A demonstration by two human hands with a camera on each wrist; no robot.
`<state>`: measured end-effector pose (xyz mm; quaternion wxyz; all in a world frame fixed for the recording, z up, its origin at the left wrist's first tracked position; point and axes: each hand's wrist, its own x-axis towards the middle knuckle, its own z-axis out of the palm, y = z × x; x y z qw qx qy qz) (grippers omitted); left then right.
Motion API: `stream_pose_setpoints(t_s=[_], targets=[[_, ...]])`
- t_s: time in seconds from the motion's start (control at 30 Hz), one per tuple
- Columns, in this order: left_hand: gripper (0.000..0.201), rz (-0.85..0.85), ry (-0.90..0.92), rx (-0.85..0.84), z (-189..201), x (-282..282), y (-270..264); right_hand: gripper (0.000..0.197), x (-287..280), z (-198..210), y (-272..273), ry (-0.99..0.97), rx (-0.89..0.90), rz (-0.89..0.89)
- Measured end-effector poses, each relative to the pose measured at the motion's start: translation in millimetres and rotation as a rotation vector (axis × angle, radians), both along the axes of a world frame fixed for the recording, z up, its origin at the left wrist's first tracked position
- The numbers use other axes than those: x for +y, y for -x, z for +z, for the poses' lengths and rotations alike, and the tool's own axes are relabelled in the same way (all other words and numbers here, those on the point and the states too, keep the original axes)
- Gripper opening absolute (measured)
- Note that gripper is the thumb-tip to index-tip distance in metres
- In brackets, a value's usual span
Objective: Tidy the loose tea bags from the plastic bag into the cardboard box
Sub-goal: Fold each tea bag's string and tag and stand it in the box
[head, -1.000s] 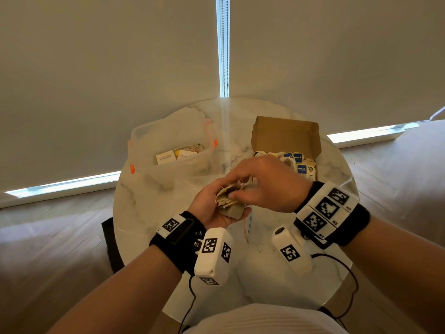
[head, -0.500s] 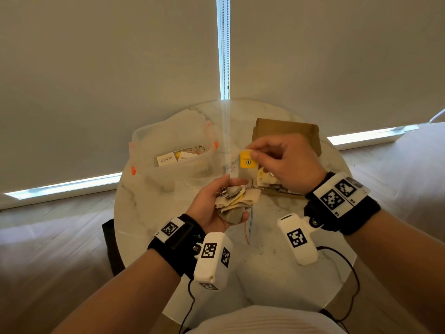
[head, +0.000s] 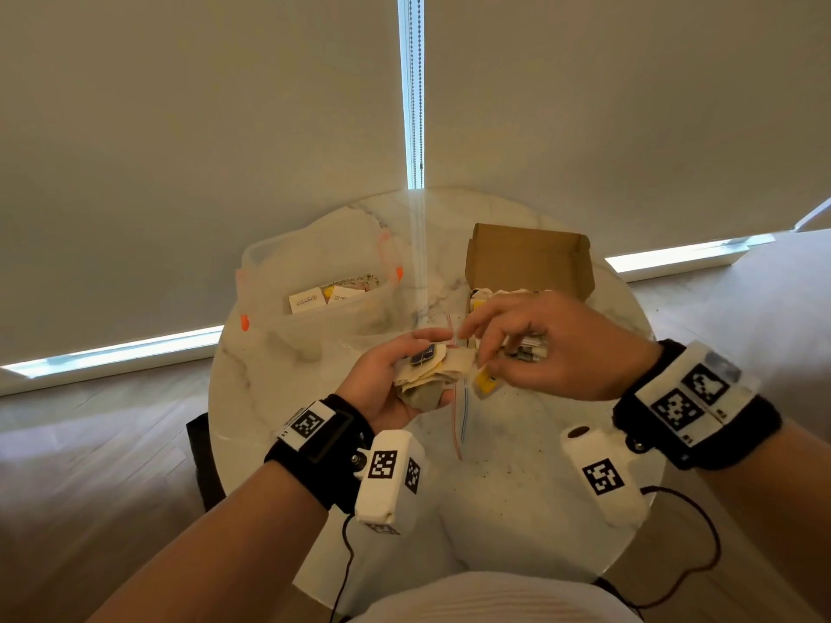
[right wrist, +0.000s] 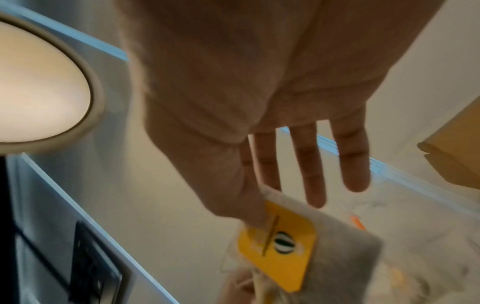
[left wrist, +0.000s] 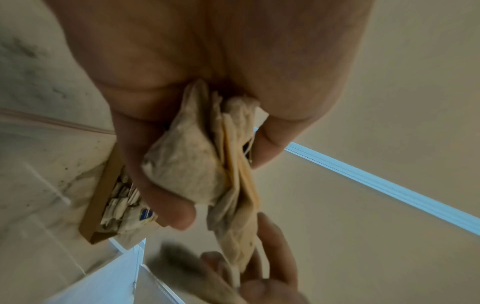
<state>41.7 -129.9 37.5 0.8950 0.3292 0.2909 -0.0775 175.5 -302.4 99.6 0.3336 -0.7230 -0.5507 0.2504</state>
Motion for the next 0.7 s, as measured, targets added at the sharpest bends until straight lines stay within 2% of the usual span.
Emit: stream_pose_setpoints(t_s=[0.1,0.27,0.4,0.57,0.7], targets=[[0.031,0.027,0.059,-0.007,2,0,-1,0.012,5,-12,11,-0.092,-0.130,0.044],[0.032,0.038,0.057,0.013,-1,1,1,0.028,14,-17,16,-0.170,-0.181,-0.010],[0.022,0.075,0.062,0.043,0,4,4,0.013,10,-13,12,-0.247,-0.150,-0.086],[0.024,0.133,0.052,0.049,-2,10,7,0.016,0,-8,4,-0.250,0.036,-0.210],[0.027,0.096,-0.175,0.028,-4,12,7,0.012,-3,-14,-1,-0.263,0.140,-0.330]])
